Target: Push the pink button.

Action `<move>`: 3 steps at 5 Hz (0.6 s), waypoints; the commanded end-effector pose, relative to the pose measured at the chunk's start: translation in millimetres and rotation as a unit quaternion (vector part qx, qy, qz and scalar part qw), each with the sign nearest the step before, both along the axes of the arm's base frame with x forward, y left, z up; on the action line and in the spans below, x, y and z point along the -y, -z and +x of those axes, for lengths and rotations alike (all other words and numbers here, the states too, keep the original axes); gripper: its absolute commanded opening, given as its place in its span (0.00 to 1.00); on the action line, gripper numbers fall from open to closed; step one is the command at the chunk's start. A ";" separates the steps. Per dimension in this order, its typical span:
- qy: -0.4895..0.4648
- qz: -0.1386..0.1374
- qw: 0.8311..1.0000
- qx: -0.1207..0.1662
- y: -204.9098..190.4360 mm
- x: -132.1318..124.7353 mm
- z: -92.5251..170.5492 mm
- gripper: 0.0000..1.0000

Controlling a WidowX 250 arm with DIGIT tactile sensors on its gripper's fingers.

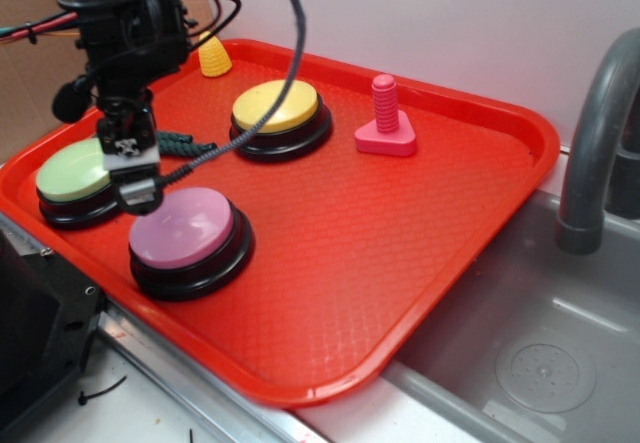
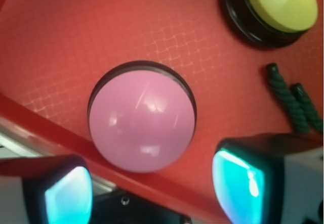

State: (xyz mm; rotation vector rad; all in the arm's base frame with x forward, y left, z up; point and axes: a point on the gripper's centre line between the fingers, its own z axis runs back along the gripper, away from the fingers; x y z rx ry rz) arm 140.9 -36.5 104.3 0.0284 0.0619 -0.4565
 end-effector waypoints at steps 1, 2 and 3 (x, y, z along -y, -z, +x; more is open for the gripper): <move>-0.007 -0.002 1.000 0.024 -23.0 3.6 4.0 1.00; -0.009 -0.009 1.000 0.013 -27.8 4.6 4.2 1.00; -0.009 -0.002 1.000 0.005 -32.0 5.2 5.9 1.00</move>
